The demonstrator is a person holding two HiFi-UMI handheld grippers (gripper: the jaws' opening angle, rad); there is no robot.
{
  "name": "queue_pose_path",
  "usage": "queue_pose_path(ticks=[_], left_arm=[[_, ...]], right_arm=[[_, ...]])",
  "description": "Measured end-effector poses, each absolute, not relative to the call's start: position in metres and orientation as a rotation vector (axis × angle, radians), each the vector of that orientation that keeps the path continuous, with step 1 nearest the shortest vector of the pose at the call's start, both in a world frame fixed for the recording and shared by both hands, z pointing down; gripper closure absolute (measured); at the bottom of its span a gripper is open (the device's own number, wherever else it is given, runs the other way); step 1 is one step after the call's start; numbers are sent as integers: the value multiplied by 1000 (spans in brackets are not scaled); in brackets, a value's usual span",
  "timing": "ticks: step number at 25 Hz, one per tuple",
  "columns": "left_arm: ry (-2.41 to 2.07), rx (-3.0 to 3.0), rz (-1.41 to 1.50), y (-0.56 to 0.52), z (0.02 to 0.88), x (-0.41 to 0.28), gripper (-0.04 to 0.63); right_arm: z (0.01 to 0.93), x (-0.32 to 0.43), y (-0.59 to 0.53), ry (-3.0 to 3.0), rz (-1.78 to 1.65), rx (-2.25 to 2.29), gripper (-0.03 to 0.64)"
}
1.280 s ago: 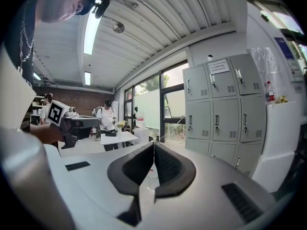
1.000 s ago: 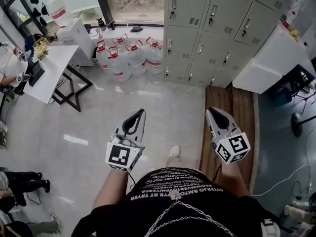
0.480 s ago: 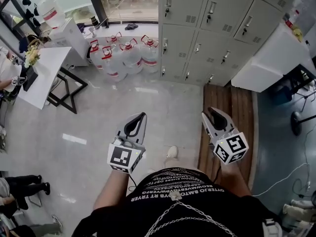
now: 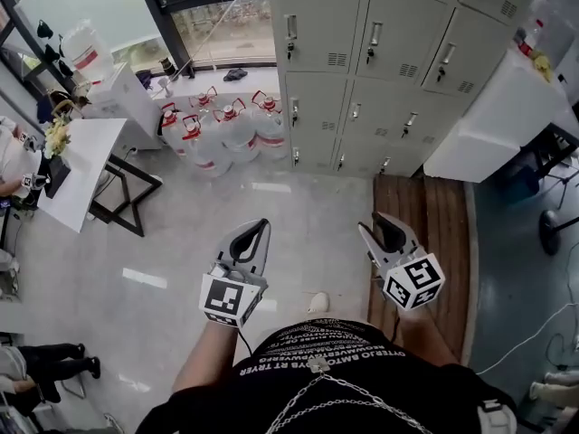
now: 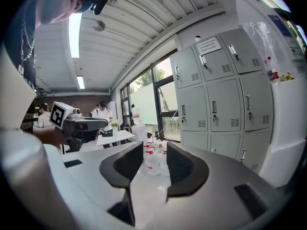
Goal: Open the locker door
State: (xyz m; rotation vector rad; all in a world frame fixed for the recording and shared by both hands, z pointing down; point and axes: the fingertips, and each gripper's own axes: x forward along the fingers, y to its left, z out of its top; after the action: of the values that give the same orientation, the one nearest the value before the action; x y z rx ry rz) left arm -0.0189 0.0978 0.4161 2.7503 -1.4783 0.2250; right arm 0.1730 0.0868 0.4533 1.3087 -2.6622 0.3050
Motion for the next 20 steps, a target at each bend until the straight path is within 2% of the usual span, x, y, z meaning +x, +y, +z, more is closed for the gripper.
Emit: queue_pose_path(ticks=[20], left_arm=[[-1742, 2632, 163, 87, 388, -38, 598]], right_arm=[[433, 162, 40, -2772, 246, 1139, 471]])
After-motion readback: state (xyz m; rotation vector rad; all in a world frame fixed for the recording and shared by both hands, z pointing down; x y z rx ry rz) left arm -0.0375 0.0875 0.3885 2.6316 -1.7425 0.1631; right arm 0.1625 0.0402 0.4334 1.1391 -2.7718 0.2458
